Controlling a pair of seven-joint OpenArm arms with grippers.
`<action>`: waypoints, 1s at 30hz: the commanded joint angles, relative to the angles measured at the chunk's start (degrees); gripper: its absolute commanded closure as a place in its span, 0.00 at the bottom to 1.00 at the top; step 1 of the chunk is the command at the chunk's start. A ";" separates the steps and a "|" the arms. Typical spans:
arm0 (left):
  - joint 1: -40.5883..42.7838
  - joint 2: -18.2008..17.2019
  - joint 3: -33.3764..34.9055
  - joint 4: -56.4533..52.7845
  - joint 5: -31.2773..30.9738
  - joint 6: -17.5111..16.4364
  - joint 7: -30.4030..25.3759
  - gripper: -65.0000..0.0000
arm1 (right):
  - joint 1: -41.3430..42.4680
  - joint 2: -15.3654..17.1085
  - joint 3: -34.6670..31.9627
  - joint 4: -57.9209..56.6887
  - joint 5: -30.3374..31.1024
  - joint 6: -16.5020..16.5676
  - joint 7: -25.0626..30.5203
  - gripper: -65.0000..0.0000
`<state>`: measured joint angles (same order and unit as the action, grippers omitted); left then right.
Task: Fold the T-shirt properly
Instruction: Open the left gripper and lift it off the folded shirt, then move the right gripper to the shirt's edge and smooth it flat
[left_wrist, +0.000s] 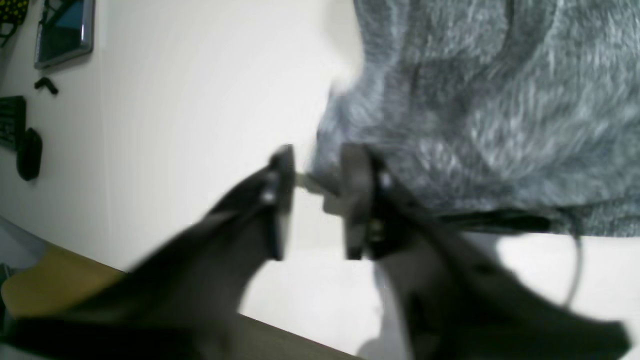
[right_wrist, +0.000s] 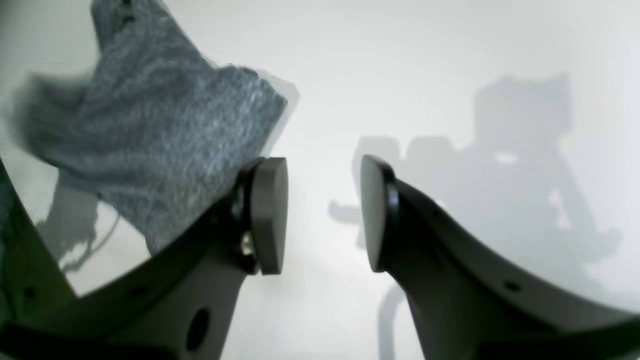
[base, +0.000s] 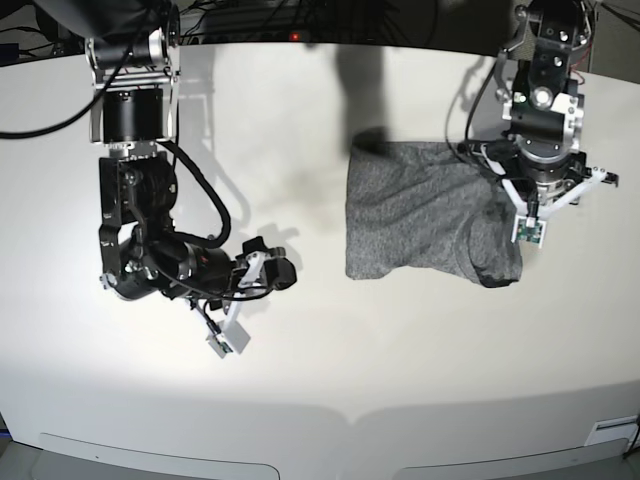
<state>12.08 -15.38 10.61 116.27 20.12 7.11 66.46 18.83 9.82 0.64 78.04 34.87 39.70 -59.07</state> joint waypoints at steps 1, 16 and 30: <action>-0.50 -0.39 -0.13 1.09 1.05 0.39 -0.48 0.64 | 1.62 0.15 0.11 0.85 1.88 0.30 3.50 0.62; -0.44 1.95 -0.07 1.09 -17.22 1.42 -7.41 0.62 | 3.17 -11.08 -6.03 -5.05 -10.21 0.30 23.06 0.62; 6.58 3.30 -0.02 -10.88 -19.96 -1.79 -19.17 0.62 | 5.97 -13.75 -11.61 -22.64 -19.50 0.30 23.37 0.62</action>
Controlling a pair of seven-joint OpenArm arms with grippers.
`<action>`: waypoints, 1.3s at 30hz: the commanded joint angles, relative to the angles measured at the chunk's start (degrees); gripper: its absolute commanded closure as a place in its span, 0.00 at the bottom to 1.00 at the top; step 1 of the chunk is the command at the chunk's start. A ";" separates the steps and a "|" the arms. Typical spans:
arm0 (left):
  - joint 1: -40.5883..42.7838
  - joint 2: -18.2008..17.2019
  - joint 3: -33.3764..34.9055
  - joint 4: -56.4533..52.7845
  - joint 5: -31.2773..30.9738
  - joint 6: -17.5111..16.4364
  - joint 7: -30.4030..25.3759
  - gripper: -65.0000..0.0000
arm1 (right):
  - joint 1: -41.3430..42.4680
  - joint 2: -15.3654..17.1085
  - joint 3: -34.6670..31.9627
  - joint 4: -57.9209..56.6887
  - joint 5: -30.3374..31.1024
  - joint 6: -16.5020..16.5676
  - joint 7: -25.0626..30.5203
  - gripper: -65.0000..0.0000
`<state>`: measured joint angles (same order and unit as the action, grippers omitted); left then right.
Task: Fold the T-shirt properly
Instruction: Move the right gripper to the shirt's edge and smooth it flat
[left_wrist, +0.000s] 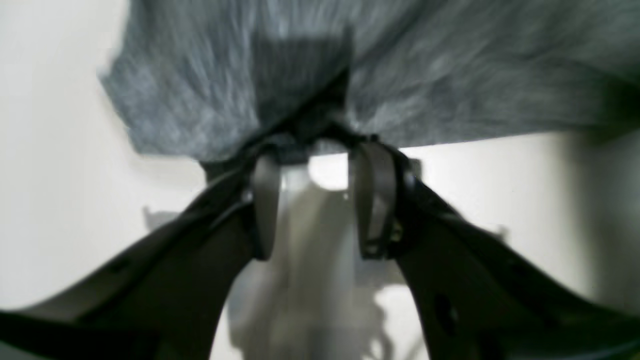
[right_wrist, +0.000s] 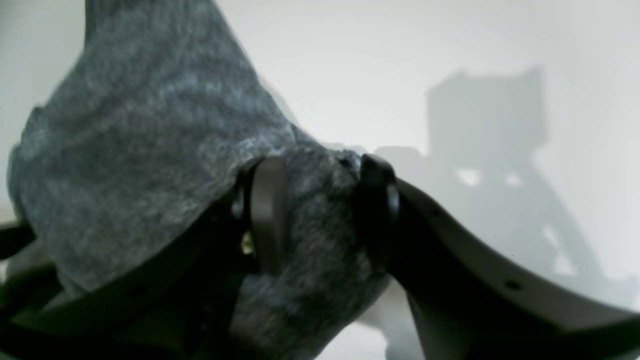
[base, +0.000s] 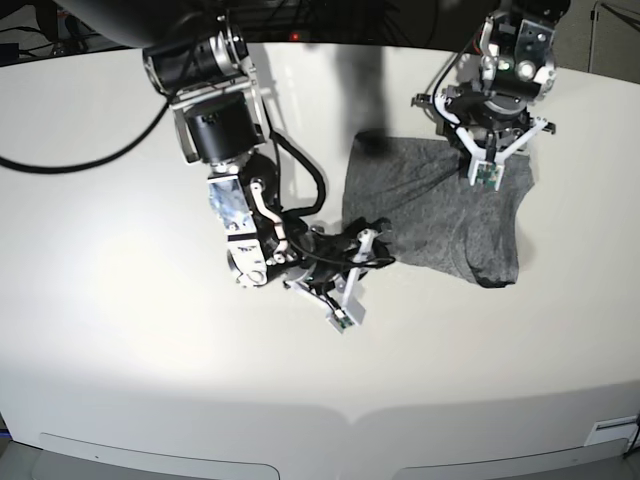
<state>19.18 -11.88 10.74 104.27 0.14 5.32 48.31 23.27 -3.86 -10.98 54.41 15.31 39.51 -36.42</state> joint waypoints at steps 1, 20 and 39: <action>-1.14 -0.20 -0.15 0.11 -0.70 -0.04 -1.55 0.62 | 1.29 0.70 0.02 0.98 1.60 0.49 -0.24 0.62; -8.26 -0.37 -0.15 -3.21 -0.42 -4.13 -2.14 0.62 | -20.00 11.52 0.02 29.66 27.36 0.49 -19.17 0.62; -10.03 -0.37 -0.15 -3.21 -3.19 -8.85 -4.22 0.62 | -25.83 10.97 -7.54 34.14 30.08 0.49 -19.93 0.62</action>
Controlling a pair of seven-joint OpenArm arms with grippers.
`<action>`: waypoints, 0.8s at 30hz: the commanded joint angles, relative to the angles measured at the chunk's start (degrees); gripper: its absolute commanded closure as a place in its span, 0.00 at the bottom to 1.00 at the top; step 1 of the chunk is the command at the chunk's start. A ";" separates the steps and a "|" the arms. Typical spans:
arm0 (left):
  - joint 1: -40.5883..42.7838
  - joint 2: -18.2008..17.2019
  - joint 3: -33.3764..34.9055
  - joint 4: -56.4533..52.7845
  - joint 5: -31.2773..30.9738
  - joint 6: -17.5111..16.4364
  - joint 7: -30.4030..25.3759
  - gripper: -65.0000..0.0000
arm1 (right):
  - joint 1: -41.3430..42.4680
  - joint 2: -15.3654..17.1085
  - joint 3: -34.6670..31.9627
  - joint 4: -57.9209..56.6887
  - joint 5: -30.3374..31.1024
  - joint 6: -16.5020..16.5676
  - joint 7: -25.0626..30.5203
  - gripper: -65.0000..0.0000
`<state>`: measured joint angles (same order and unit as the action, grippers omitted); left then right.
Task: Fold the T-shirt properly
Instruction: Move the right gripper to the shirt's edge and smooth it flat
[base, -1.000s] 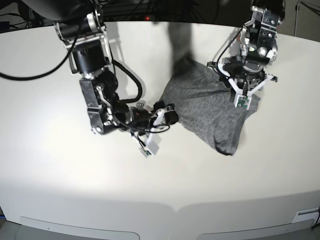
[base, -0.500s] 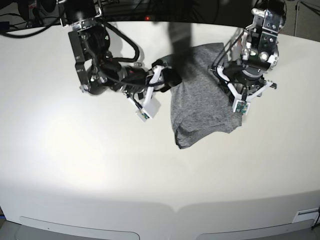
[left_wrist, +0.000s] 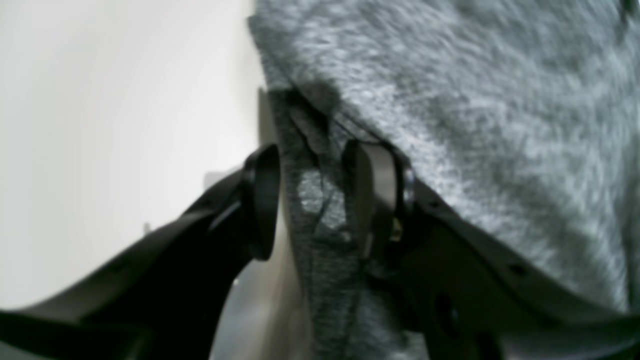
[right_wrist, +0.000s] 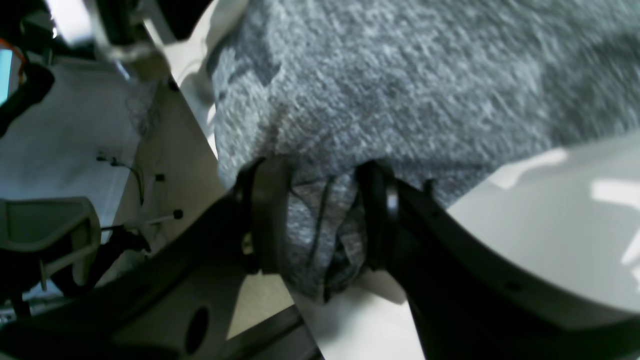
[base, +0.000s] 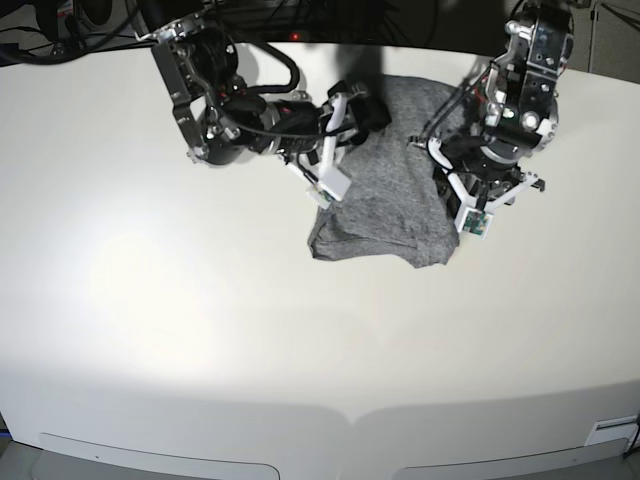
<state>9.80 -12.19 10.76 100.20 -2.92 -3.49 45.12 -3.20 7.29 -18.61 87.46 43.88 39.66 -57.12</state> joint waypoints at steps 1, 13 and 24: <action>-0.63 -0.07 -0.17 0.85 -0.11 -0.04 -0.76 0.62 | 0.63 -0.17 0.11 1.09 1.31 0.34 0.74 0.62; -0.11 -0.09 -0.17 0.85 1.36 0.02 11.47 0.62 | 0.83 -0.13 4.42 1.09 -6.47 0.34 3.72 0.62; 2.43 -0.09 -0.17 0.87 -0.31 0.00 11.23 0.62 | 5.46 -0.15 4.37 1.09 -6.40 0.34 4.61 0.62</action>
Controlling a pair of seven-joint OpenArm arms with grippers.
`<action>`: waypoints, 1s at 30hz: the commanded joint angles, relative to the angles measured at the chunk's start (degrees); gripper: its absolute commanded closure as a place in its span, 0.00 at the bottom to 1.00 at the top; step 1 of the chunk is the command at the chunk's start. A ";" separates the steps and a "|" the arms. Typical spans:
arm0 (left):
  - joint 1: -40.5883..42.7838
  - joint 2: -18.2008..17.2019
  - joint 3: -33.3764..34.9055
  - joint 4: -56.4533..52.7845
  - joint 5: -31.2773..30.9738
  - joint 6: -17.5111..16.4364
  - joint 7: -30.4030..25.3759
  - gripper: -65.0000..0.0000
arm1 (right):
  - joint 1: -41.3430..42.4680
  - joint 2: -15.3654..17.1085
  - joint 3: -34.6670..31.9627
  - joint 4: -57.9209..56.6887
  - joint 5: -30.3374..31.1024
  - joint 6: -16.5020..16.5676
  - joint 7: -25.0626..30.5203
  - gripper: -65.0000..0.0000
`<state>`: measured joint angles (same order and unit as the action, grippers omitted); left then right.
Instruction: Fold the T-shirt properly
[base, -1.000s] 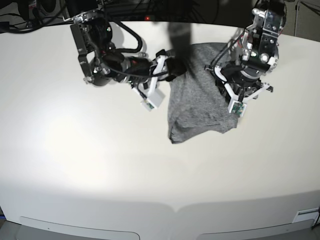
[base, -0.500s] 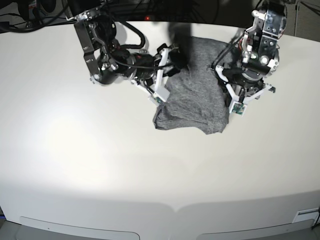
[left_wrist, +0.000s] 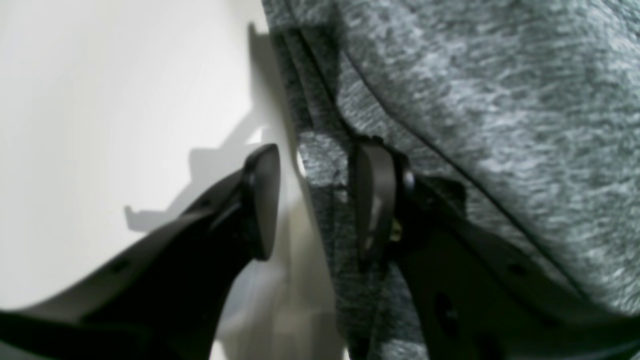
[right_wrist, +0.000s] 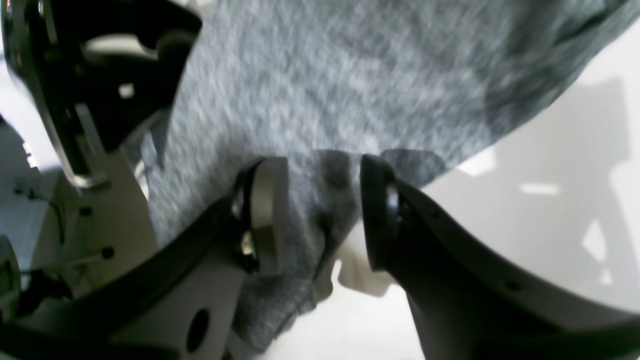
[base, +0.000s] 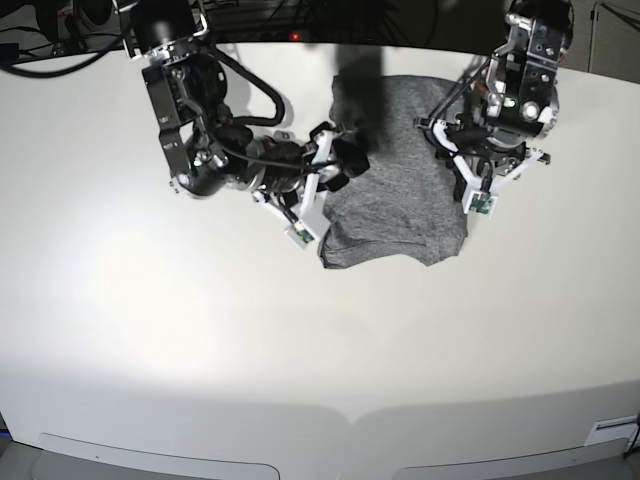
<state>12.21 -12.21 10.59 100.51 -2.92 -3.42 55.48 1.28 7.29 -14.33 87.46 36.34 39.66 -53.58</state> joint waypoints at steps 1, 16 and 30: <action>0.02 -0.04 0.00 0.57 -0.13 -0.07 0.83 0.62 | 1.29 -0.13 0.09 1.09 1.14 0.34 1.07 0.62; 0.02 -0.07 -0.07 16.94 4.39 0.09 -2.05 0.62 | 1.55 -0.15 0.92 13.88 1.53 0.34 1.66 0.62; 7.50 -0.37 -2.95 31.21 6.71 0.33 1.73 0.62 | -5.29 0.31 21.20 32.57 12.90 0.34 -17.35 0.62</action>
<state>19.92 -12.36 7.99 130.56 3.27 -3.31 58.28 -4.56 7.46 7.05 119.15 48.36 39.70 -72.14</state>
